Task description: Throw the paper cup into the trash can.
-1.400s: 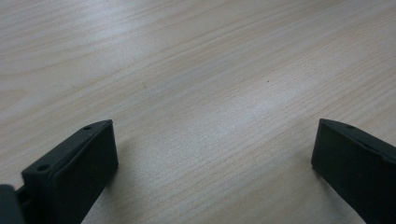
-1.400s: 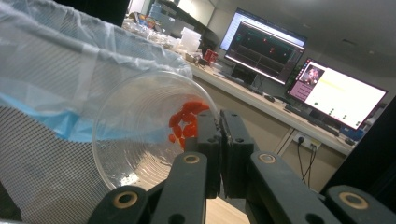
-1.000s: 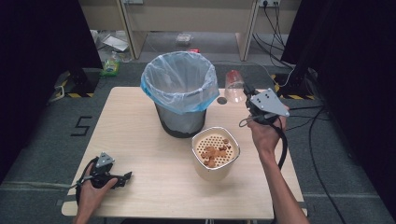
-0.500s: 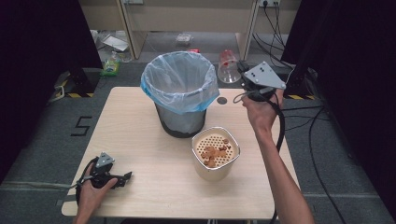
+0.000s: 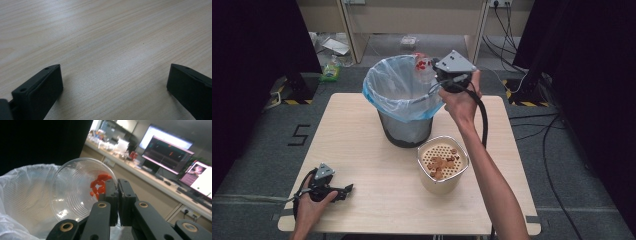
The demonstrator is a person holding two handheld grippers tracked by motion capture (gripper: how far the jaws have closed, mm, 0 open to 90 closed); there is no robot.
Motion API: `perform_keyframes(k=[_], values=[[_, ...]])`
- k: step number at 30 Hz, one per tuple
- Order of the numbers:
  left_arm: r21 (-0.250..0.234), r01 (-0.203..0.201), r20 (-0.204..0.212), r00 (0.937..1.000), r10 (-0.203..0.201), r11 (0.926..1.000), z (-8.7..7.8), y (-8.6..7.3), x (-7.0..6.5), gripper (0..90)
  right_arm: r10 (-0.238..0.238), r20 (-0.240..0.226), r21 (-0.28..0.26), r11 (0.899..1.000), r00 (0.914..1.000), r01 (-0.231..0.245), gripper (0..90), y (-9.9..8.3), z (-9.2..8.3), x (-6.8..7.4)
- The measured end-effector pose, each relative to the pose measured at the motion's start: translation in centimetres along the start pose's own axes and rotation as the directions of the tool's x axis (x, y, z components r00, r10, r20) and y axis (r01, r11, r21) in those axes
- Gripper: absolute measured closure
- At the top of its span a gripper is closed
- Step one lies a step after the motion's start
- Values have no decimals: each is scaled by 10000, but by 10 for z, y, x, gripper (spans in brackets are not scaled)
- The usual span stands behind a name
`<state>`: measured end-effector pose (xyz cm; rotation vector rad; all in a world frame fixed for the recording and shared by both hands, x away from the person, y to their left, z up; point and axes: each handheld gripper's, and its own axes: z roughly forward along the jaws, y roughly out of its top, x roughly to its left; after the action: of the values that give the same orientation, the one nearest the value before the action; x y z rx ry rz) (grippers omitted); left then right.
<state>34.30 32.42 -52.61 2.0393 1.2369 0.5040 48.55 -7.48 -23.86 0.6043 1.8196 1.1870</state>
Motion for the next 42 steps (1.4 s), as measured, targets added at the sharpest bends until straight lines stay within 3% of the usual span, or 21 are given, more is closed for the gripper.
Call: perform_keyframes(k=[5,7,11,19,25,28,35,39,42], values=[[1,7,4,10000,-7,10000,0,0,0,0,500,-136,436,9978,9987,-494,706,-1,22,6],[-1,6,2,10000,-6,10000,0,0,0,0,876,-345,491,9951,9956,-859,688,0,23,5],[0,5,4,10000,-5,10000,0,0,0,0,924,-285,739,9932,9953,-901,593,-2,16,-1],[2,-10,12,10000,10,10000,0,0,0,0,1686,-183,1386,9766,9855,-1645,452,-28,-11,-21],[21,-21,3,10000,21,10000,-1,0,0,0,1739,95,1783,9687,9847,-1728,420,-56,-37,-34],[6,-11,10,10000,11,10000,0,0,0,0,2010,100,1871,9619,9795,-1993,413,-69,-50,-39],[24,-23,16,10000,23,10000,-1,0,0,0,1973,296,2169,9557,9799,-1990,385,-98,-77,-42],[24,-23,15,10000,23,10000,-1,0,0,0,1522,679,2293,9595,9860,-1639,369,-114,-94,-39],[24,-23,14,10000,23,10000,-1,0,0,0,1613,662,2441,9542,9847,-1727,359,-129,-105,-37]])
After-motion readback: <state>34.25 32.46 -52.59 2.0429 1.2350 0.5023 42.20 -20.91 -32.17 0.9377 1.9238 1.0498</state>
